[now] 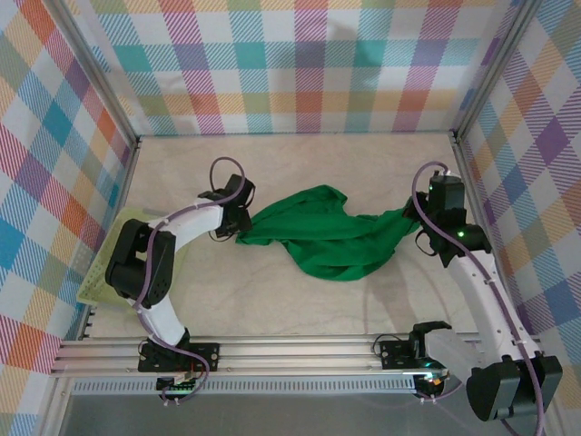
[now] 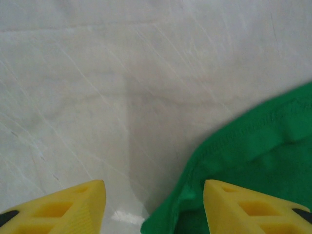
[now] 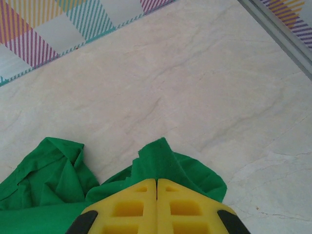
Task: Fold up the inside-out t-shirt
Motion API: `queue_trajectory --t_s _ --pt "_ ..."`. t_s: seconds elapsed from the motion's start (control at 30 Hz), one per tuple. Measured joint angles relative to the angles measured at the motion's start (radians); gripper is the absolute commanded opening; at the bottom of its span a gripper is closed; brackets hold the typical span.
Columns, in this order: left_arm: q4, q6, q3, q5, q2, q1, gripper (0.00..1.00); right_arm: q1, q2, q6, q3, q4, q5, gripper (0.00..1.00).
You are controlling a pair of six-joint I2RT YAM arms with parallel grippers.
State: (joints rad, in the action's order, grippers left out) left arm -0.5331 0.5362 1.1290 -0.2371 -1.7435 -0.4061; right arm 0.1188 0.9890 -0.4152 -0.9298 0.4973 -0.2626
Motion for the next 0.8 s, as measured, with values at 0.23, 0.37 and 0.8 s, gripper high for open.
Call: queue_trajectory --t_s 0.23,0.37,0.8 --pt "-0.015 0.002 -0.027 0.024 -0.001 -0.005 0.4 -0.002 0.02 -0.019 -0.005 0.004 -0.018 0.0" --pt "-0.006 -0.003 -0.029 0.068 -0.018 -0.005 0.37 -0.003 0.04 -0.026 -0.018 0.015 -0.025 0.0" --pt "0.039 -0.01 -0.01 0.224 -0.038 0.072 0.0 -0.068 0.091 -0.061 -0.154 0.044 -0.029 0.0"
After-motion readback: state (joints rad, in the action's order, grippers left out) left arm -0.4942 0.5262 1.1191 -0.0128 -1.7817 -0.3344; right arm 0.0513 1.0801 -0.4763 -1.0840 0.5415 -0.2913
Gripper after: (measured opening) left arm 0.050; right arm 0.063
